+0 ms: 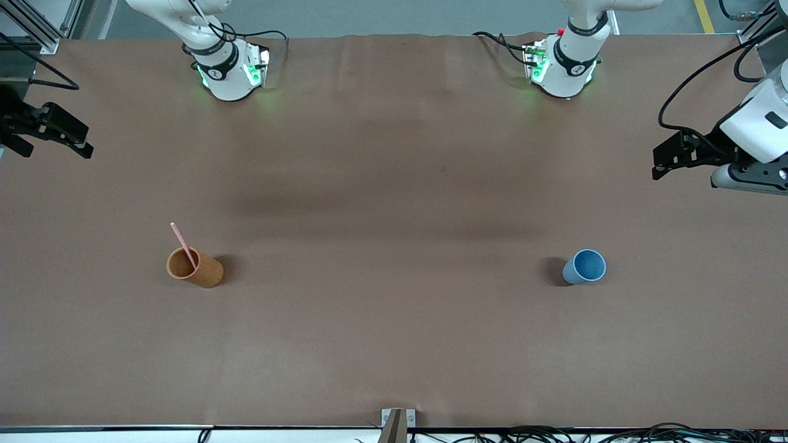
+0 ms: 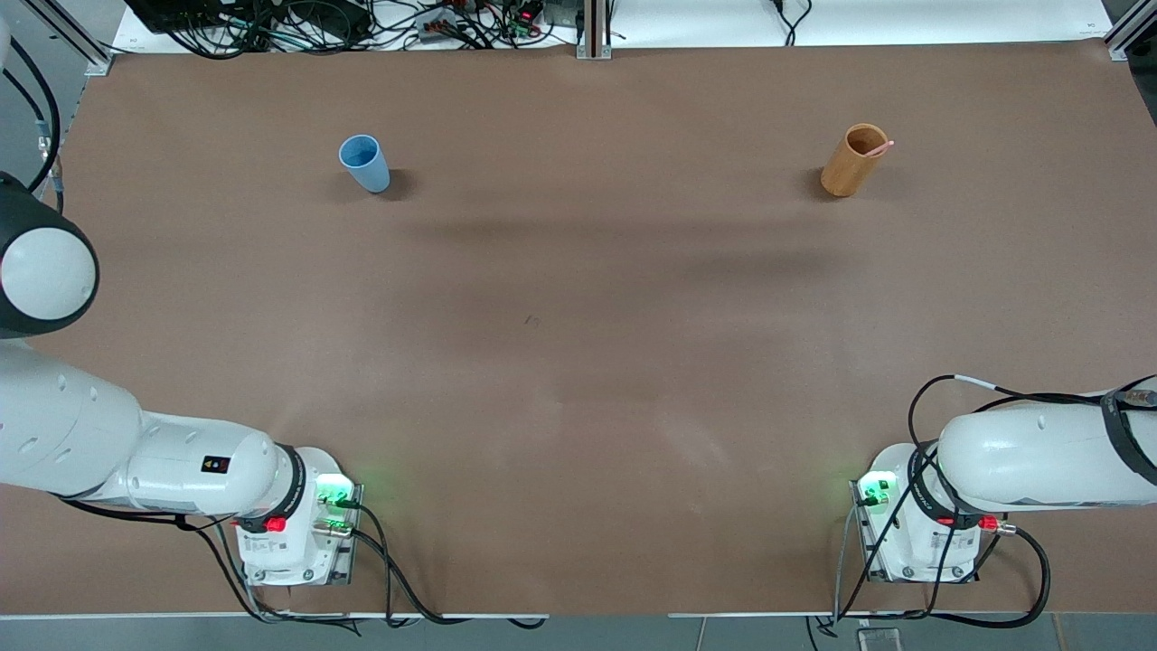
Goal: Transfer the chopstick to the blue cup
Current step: 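Reach the left gripper down over the blue cup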
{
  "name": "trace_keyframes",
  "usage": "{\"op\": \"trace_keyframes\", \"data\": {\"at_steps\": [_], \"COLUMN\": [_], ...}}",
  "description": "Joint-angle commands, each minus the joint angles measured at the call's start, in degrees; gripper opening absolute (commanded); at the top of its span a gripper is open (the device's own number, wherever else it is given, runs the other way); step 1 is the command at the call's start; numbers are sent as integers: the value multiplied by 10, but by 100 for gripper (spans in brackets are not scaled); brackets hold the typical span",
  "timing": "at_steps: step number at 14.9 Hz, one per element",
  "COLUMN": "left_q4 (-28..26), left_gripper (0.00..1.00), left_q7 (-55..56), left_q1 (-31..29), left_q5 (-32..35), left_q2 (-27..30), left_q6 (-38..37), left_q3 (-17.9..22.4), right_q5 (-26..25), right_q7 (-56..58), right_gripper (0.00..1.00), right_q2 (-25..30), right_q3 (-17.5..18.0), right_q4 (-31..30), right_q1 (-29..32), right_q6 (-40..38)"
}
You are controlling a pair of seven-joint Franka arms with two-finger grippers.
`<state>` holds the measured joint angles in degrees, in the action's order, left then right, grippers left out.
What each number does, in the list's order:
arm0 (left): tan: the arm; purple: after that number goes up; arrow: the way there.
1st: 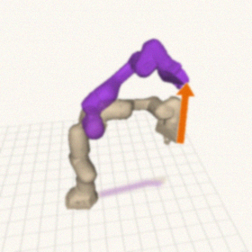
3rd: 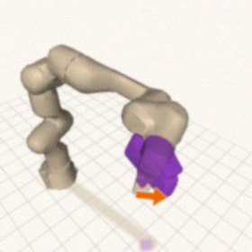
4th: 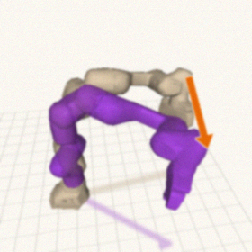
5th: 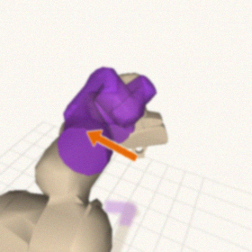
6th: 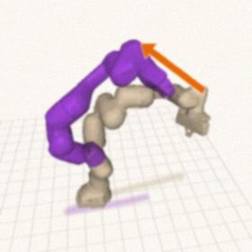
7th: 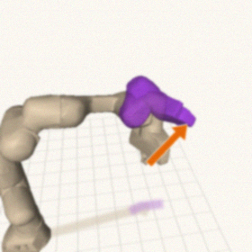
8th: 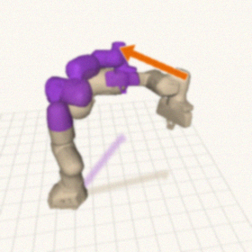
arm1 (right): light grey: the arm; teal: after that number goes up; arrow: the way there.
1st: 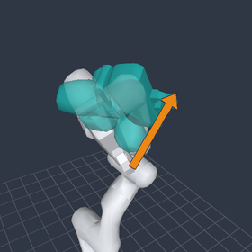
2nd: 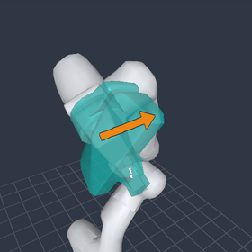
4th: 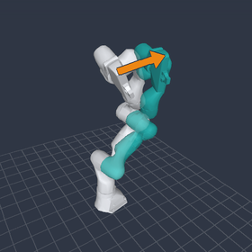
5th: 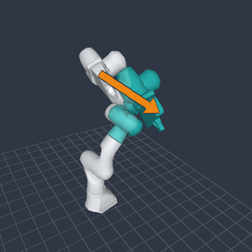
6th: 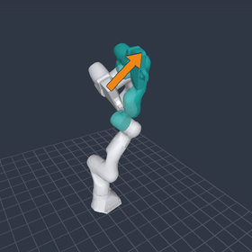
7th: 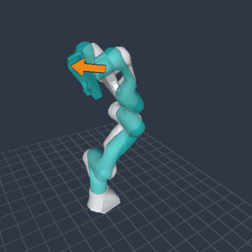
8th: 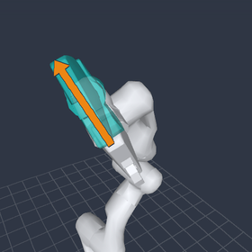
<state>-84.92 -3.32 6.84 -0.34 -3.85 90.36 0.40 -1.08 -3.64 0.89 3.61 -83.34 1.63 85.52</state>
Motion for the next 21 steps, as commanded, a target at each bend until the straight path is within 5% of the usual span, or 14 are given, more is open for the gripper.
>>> {"op": "trace_keyframes", "data": {"at_steps": [1, 7, 10, 19, 21], "left_q4": [17, 15, 13, -122, -144], "left_gripper": [100, 100, 100, 100, 100], "left_q7": [-6, -6, -6, -6, -5], "left_q1": [-8, -8, -10, -40, -40], "left_q5": [3, 1, -19, -19, -19], "left_q2": [-7, -12, -62, -193, -210], "left_q6": [-6, -6, 8, 273, 317], "left_q3": [-6, -6, -5, -6, -6], "right_q5": [10, 10, 10, 9, 7], "right_q7": [5, 7, 7, 4, 5], "right_gripper": [100, 100, 100, 99, 98], "right_q2": [3, 3, 2, 5, 5], "right_q3": [1, 1, 1, -2, -3], "right_q4": [-1, -2, -2, -23, -70], "right_q1": [0, 2, 2, 0, 7], "right_q6": [-4, -4, -4, 3, 51]}}
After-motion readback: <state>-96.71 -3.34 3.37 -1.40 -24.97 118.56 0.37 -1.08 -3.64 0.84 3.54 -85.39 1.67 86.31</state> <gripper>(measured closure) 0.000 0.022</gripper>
